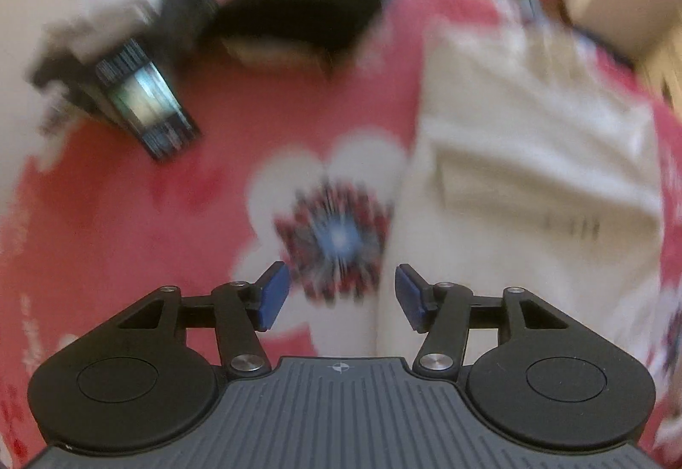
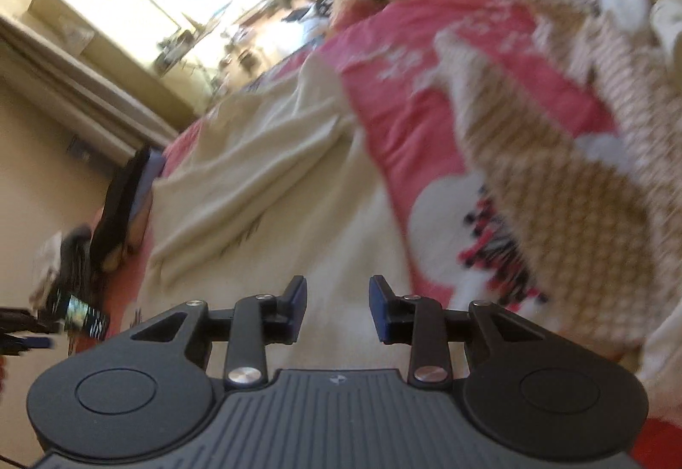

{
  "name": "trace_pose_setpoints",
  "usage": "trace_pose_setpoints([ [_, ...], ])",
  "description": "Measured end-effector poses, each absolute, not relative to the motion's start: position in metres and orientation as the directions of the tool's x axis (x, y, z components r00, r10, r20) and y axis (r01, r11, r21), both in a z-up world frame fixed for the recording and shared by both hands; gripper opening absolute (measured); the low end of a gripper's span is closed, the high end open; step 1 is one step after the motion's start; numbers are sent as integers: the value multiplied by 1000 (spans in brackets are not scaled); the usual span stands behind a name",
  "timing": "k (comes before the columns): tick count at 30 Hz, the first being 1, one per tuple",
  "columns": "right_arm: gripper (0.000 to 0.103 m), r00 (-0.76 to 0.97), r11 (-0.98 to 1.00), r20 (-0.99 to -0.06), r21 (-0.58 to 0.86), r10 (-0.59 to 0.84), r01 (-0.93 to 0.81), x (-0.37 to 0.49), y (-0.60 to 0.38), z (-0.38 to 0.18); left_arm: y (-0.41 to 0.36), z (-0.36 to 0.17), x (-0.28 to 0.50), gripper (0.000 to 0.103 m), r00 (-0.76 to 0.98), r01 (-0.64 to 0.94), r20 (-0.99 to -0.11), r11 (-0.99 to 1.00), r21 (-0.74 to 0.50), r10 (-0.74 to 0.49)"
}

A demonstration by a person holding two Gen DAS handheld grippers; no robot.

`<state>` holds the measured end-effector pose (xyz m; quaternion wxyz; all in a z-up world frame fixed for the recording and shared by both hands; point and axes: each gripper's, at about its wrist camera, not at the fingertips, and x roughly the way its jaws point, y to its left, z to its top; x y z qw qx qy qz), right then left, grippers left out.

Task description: Fold clothes

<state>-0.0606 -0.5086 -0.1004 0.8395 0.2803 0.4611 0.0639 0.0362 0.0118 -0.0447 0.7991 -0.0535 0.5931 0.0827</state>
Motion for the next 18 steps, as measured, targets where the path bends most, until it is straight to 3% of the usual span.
trace_pose_setpoints([
  [5, 36, 525, 856, -753, 510, 397, 84, -71, -484, -110, 5, -116, 14, 55, 219, -94, -974, 992, -80, -58],
  [9, 37, 493, 858, -775, 503, 396, 102, -67, -482, -121, 0, -140, -7, 55, 212, -49, -965, 985, -168, -154],
  [13, 47, 496, 828, -772, 535, 397, 169, -66, -493, -131, -5, -154, -35, 55, 182, -23, -954, 969, -246, -238],
  [18, 47, 495, 804, -772, 554, 399, 216, -60, -501, -148, -10, -171, -62, 55, 156, -54, -944, 951, -303, -292],
])
